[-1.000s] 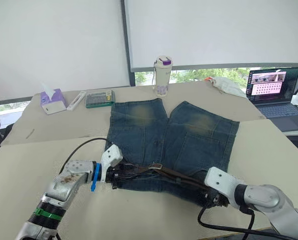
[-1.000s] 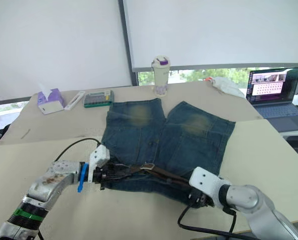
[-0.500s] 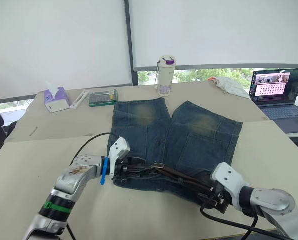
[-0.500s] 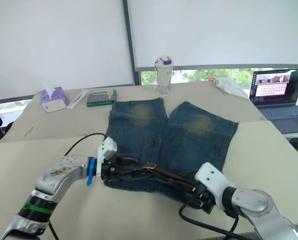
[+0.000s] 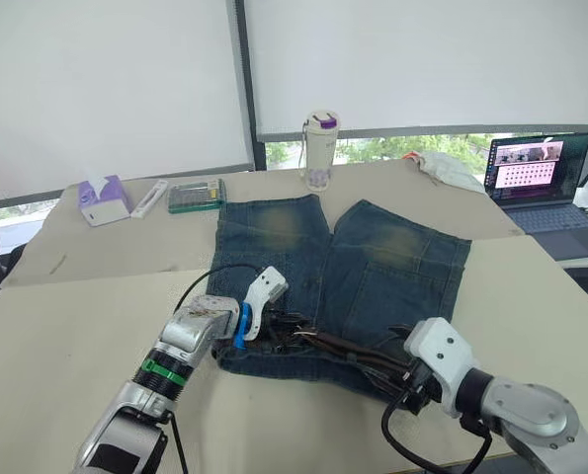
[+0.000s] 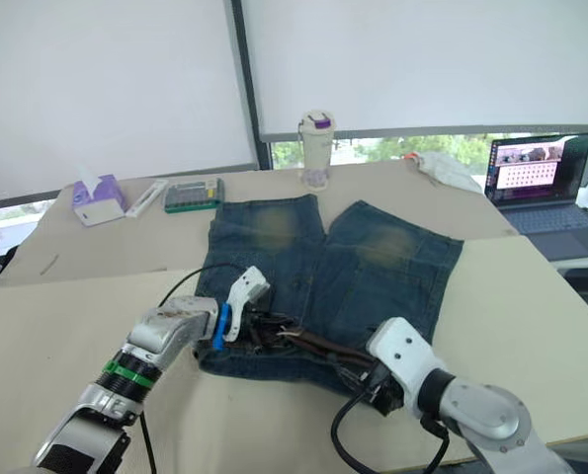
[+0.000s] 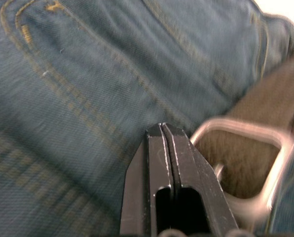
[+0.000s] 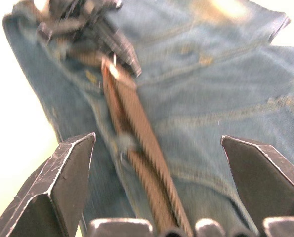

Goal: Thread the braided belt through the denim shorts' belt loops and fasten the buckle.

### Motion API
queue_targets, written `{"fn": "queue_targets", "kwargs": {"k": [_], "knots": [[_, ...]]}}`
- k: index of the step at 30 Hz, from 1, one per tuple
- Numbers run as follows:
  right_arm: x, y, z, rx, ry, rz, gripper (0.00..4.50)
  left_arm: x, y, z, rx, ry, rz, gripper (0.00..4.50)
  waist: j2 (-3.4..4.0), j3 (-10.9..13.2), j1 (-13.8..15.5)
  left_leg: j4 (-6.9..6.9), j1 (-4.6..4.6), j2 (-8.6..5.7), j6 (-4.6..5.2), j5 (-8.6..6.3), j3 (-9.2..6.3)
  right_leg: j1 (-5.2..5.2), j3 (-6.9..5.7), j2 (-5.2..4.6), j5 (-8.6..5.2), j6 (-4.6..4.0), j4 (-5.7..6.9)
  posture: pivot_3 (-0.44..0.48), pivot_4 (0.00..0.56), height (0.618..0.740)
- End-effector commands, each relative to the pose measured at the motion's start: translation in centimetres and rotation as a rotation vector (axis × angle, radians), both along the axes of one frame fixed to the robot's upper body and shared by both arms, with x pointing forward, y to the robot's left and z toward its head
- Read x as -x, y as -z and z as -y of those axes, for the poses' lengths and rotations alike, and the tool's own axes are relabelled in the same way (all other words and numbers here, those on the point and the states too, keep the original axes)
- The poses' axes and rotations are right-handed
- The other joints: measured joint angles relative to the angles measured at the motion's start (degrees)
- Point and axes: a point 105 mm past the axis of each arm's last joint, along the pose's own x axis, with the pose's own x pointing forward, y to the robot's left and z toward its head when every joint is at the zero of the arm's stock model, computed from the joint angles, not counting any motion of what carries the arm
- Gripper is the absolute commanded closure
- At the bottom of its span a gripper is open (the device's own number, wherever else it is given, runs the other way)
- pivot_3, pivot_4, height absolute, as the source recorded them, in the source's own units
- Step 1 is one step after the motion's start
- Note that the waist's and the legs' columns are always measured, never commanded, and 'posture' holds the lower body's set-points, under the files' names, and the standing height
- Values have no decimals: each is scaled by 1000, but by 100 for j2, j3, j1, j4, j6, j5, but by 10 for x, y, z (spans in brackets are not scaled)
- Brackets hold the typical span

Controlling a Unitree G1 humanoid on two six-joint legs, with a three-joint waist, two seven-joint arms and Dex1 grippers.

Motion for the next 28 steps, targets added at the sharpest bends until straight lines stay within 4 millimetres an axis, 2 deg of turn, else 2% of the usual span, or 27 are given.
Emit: {"fn": "queue_targets", "kwargs": {"k": [1,2,3,5,6,8,9,11,14,17,21,28], "knots": [[5,-18,-9,-64,-7,94,0,6,17,-5,-4,7,-25,4449,3,-3,31,1,1,-2,8,-5,0,0,0,-3,-1,2,-1,0,150,740],[7,-19,-7,-79,-2,94,0,6,13,0,30,10,-16,4449,5,-4,34,1,9,-4,10,-6,0,-2,0,-4,-2,3,-1,0,150,740],[5,-17,-7,-87,5,87,0,3,-1,4,119,-9,5,4449,6,-5,43,5,9,-4,11,-6,-1,-6,-1,-4,-1,3,-1,0,150,740],[-5,-13,1,-123,44,57,0,-4,-35,-2,281,-68,104,4449,10,-6,40,7,8,-6,11,-6,-2,-11,0,-6,-1,3,0,0,150,740],[-9,-12,5,-137,67,56,0,-4,-46,-7,316,-76,161,4449,5,-3,29,8,5,-4,11,-6,-2,-17,1,-6,0,2,3,0,150,740],[-3,-15,8,-202,41,38,0,12,-53,-16,304,-7,226,4449,-6,3,12,7,-1,12,0,0,-2,-28,1,2,6,-8,3,0,150,740],[1,-13,15,-202,41,25,0,22,-56,-22,306,2,226,3888,2,2,14,4,-2,16,-5,3,-2,-33,0,4,18,-29,3,0,150,740],[8,-11,34,-181,61,7,0,39,-62,-35,296,-8,246,3339,18,-5,7,-6,-1,16,0,0,1,-38,3,3,25,-41,2,0,150,740],[21,-10,58,-168,77,-22,0,65,-63,-59,249,-7,243,2278,19,-1,0,-45,6,15,51,-29,11,-9,17,-3,7,-26,-6,0,150,740],[37,-9,80,-116,67,-63,0,90,-57,-82,203,-39,227,1274,20,10,3,-45,8,13,56,-32,17,-9,16,-2,-7,-4,-8,0,150,740],[56,-17,97,-61,20,-112,0,115,-43,-110,142,-119,179,1274,10,30,27,-48,11,18,58,-33,21,-2,14,0,-18,-13,-11,0,150,740],[71,-23,97,-32,-25,-128,0,131,-31,-116,160,-162,132,1274,9,33,57,-48,10,24,56,-34,20,3,7,-2,-22,-14,-12,0,150,740]]}}
